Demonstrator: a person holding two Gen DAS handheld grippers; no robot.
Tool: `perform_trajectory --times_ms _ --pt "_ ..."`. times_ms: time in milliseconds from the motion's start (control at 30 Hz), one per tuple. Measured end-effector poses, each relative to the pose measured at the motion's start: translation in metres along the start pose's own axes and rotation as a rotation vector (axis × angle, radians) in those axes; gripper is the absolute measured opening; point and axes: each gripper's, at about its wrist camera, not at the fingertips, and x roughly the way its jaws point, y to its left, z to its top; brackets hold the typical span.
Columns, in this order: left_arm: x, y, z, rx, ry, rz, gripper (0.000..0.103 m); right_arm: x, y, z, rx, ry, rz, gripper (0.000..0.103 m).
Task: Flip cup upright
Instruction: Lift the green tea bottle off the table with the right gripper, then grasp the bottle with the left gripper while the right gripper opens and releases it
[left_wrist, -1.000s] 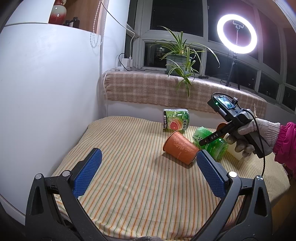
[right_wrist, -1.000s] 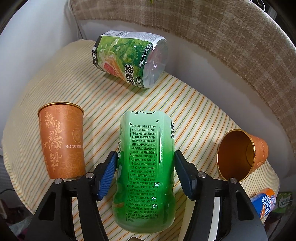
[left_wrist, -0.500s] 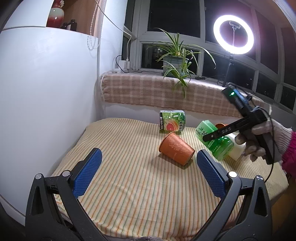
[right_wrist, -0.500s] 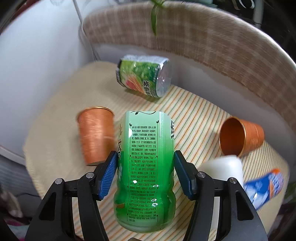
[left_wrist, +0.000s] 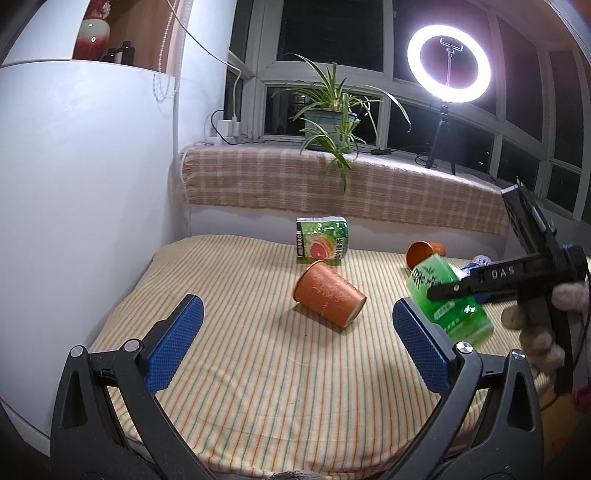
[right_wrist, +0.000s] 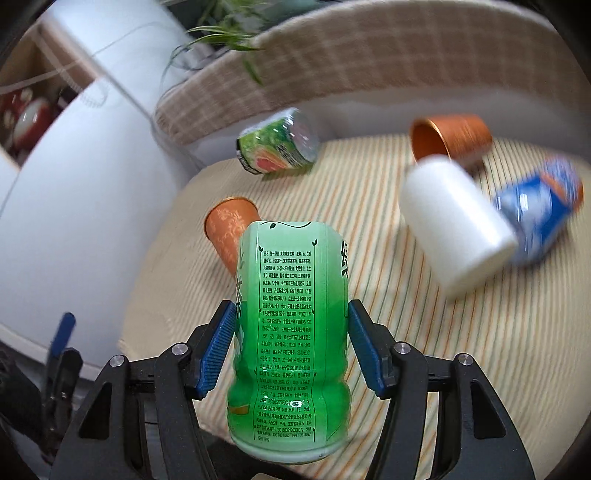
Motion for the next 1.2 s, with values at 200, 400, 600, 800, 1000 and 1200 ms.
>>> perform_trajectory --times_ms 200,400,600,800,1000,1200 --pt "0.001 -0.007 0.000 0.009 0.008 -0.021 0.103 0.012 -0.013 -0.021 0.176 -0.016 0.037 0.061" --pt "0.001 -0.009 -0.001 0.009 0.008 -0.024 0.103 0.033 -0.025 -0.028 0.284 0.013 0.067 0.061" --pt "0.000 -0.010 -0.001 0.007 0.010 -0.024 0.103 0.039 -0.028 -0.029 0.291 0.018 0.046 0.061" --pt "0.000 -0.013 -0.002 0.010 0.014 -0.032 0.103 0.045 -0.031 -0.030 0.281 0.037 0.033 0.063" --pt "0.005 -0.018 0.000 0.024 0.031 -0.057 0.103 0.043 -0.027 -0.027 0.233 0.036 0.028 0.071" --pt "0.018 -0.021 0.001 0.023 0.076 -0.089 0.103 0.011 -0.027 -0.030 0.179 -0.047 0.019 0.071"
